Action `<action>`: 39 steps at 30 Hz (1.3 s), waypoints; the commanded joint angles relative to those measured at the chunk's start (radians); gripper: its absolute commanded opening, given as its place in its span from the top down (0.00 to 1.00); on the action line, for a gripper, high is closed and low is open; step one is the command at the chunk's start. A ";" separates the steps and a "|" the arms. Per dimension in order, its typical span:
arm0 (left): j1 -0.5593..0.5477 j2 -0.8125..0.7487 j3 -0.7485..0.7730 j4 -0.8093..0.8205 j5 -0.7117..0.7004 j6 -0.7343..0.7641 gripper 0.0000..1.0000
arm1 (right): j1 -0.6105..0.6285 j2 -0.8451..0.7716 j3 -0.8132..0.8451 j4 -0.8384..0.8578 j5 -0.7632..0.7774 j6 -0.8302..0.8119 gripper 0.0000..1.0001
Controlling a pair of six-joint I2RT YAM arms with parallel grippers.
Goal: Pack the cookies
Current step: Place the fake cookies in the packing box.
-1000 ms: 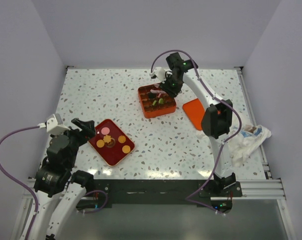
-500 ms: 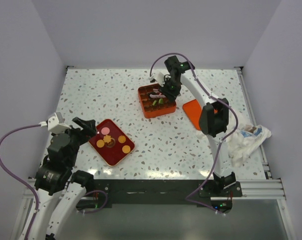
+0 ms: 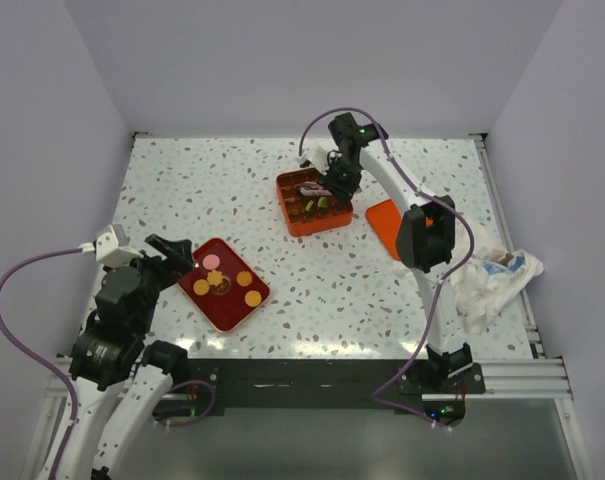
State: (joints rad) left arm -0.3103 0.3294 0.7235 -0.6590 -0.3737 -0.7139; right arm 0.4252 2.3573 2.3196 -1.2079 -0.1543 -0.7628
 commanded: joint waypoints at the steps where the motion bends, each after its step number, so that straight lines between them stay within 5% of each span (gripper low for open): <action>1: -0.004 0.008 0.013 0.038 0.002 0.010 0.12 | -0.002 -0.052 -0.015 0.008 -0.037 -0.036 0.82; 15: -0.004 -0.001 0.017 0.029 0.001 0.011 0.12 | -0.014 -0.082 -0.022 0.044 -0.076 0.005 0.97; 39: -0.003 -0.006 0.024 0.021 0.002 0.013 0.12 | -0.031 -0.139 -0.106 0.151 -0.067 0.144 1.00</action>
State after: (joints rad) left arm -0.3103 0.3279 0.7235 -0.6601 -0.3729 -0.7139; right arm 0.3988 2.3116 2.2169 -1.1110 -0.2092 -0.6659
